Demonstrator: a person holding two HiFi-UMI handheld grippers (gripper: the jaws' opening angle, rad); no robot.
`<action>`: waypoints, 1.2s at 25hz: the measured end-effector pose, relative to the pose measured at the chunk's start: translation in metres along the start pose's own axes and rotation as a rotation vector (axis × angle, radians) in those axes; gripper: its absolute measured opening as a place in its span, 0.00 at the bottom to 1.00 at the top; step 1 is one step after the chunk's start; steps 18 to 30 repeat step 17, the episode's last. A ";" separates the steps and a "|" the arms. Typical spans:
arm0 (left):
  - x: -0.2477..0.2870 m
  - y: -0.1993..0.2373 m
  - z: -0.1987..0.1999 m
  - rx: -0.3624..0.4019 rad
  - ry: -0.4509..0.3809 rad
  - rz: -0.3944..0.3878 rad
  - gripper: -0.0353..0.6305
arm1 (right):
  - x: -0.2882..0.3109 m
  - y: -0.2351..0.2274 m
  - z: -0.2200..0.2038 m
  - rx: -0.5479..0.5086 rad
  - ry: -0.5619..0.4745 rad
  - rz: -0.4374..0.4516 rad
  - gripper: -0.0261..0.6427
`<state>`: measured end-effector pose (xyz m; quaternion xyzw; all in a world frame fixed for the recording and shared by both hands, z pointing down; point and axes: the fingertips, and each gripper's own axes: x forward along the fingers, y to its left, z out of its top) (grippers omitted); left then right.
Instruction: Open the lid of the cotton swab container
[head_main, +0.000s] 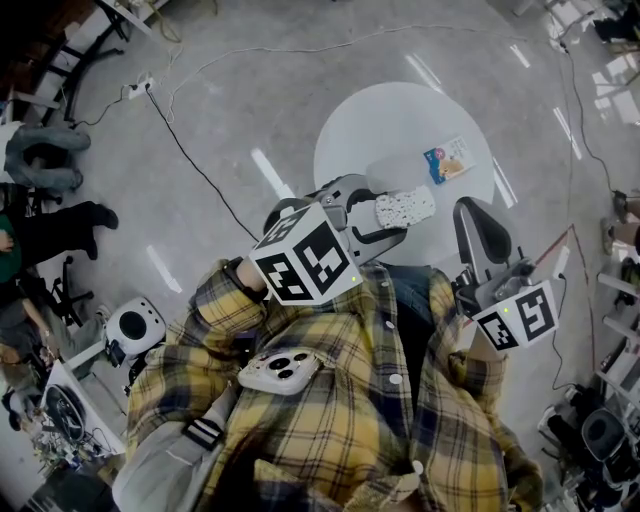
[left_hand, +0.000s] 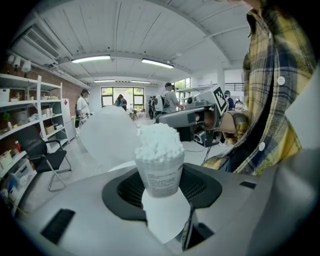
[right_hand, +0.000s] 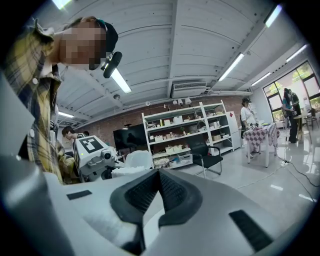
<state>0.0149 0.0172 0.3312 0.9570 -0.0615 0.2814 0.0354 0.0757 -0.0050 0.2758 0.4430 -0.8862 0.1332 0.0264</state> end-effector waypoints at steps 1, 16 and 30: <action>0.000 0.000 0.000 0.000 -0.001 -0.001 0.36 | 0.000 0.000 0.000 0.000 0.000 0.000 0.06; 0.005 -0.006 -0.001 0.004 0.017 -0.001 0.36 | -0.003 0.001 -0.004 0.013 -0.009 0.027 0.06; 0.006 -0.006 -0.001 0.004 0.017 -0.001 0.36 | -0.003 0.001 -0.004 0.015 -0.010 0.028 0.06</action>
